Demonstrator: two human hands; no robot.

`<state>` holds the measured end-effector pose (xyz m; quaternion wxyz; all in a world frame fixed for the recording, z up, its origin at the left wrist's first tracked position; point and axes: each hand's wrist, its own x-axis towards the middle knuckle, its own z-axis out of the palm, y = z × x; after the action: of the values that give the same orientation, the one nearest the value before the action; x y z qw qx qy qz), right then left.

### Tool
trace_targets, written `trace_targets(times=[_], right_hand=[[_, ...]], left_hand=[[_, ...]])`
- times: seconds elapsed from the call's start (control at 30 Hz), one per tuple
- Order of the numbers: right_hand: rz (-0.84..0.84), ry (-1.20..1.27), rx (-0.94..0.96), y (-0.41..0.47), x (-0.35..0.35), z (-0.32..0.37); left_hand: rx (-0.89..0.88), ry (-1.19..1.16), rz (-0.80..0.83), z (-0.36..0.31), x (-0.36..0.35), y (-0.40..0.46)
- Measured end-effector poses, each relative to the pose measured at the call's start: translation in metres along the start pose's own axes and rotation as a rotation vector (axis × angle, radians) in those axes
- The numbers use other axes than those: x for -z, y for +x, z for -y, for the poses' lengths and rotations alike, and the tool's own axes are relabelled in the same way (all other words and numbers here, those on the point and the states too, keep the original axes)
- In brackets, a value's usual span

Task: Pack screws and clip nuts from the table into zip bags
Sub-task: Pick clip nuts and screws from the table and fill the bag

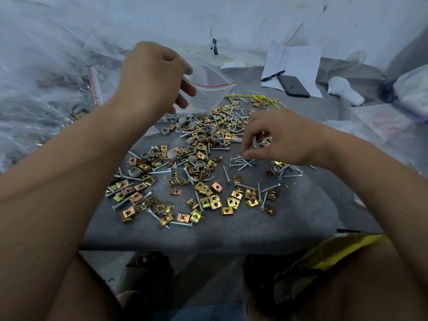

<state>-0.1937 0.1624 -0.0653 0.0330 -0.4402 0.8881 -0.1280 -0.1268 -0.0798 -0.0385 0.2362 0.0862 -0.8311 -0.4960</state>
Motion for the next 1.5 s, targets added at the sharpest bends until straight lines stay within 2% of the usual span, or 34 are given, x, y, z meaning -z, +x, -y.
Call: trace_targets(times=[0.13,0.27,0.33,0.87,1.1,1.27,1.5], right_hand=[[0.003,0.017,-0.034,-0.003,0.001,0.004],[0.114,-0.107,-0.115,-0.005,0.002,0.011],[0.092,-0.159,-0.121,-0.003,-0.001,0.015],[0.138,-0.159,-0.074,-0.001,0.000,0.028],[0.163,-0.354,-0.024,0.002,-0.007,0.040],[0.183,-0.504,-0.087,0.006,-0.013,0.051],[0.149,-0.506,-0.183,0.009,-0.015,0.053]], left_hand=[[-0.009,-0.006,0.003,0.001,-0.001,0.001],[-0.005,-0.004,-0.004,0.003,-0.002,0.001],[0.000,0.000,-0.005,0.003,-0.003,0.002],[-0.006,0.027,0.006,-0.002,-0.001,-0.003],[0.001,0.033,0.014,-0.004,-0.001,-0.007],[0.003,0.028,0.015,-0.003,0.000,-0.005],[-0.003,0.023,0.020,-0.002,0.000,-0.005]])
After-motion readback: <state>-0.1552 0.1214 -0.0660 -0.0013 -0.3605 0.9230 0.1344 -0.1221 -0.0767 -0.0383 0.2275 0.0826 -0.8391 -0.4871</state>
